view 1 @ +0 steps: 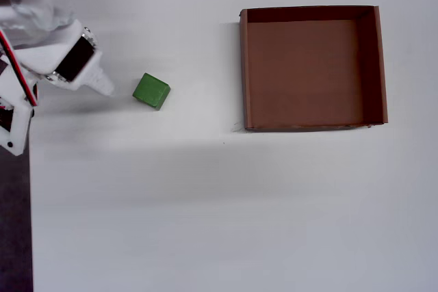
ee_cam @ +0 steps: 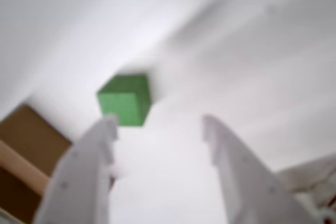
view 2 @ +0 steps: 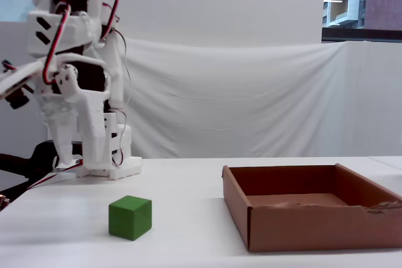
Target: Grasp a green cube and put it in a box.
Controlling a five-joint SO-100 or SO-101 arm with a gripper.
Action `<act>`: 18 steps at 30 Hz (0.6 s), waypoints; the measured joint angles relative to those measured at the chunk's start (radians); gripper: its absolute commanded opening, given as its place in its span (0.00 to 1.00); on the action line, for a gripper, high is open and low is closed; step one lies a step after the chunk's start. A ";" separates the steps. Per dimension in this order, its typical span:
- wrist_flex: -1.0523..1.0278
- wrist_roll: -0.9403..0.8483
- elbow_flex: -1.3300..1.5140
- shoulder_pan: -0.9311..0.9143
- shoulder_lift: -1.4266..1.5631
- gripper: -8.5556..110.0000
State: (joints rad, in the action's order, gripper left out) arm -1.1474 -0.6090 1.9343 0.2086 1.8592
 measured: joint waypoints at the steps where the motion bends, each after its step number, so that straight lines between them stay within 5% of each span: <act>1: -0.002 0.002 -0.020 0.000 -0.025 0.26; 18: 0.021 0.018 -0.175 0.109 -0.272 0.26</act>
State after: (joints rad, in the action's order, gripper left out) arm -1.1259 -0.5906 1.7595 0.3175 1.5877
